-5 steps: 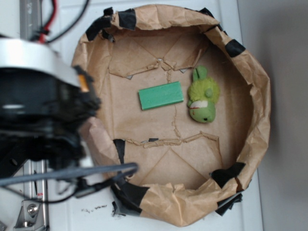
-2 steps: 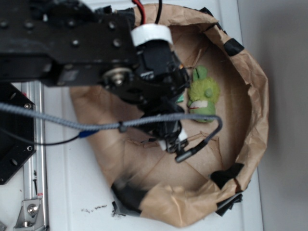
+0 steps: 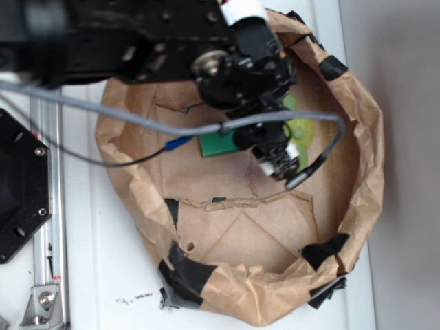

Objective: Grab the green animal.

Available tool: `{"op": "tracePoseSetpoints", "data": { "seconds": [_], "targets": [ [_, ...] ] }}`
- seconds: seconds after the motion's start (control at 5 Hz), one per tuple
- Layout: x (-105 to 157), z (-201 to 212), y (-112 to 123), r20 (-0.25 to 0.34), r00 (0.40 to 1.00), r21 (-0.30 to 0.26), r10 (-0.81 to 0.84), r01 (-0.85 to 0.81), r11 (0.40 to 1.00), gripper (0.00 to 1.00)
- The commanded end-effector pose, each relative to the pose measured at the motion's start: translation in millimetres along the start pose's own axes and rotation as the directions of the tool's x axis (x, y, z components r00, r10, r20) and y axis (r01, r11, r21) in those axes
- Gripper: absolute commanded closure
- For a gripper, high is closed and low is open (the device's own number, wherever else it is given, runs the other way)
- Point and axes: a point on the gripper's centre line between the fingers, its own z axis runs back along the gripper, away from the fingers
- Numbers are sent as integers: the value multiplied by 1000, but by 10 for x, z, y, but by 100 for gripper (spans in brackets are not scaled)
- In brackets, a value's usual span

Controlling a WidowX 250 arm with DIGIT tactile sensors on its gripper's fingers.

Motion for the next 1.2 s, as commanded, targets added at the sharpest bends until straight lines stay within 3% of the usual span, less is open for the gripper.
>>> {"op": "tracePoseSetpoints", "data": {
  "seconds": [0.0, 0.2, 0.4, 0.6, 0.8, 1.0],
  "targets": [
    [326, -490, -259, 31, 999, -44, -4, 6, 999, 0],
    [221, -839, -292, -73, 997, 18, -26, 27, 999, 0],
    [37, -776, -138, -269, 959, 182, -91, 143, 973, 100],
    [-12, -459, -116, -315, 936, 238, -157, 238, 942, 100],
    [-122, 71, -77, -225, 905, 123, -360, 393, 911, 100],
    [-188, 577, -136, -173, 806, 0, -566, 574, 819, 100]
  ]
}}
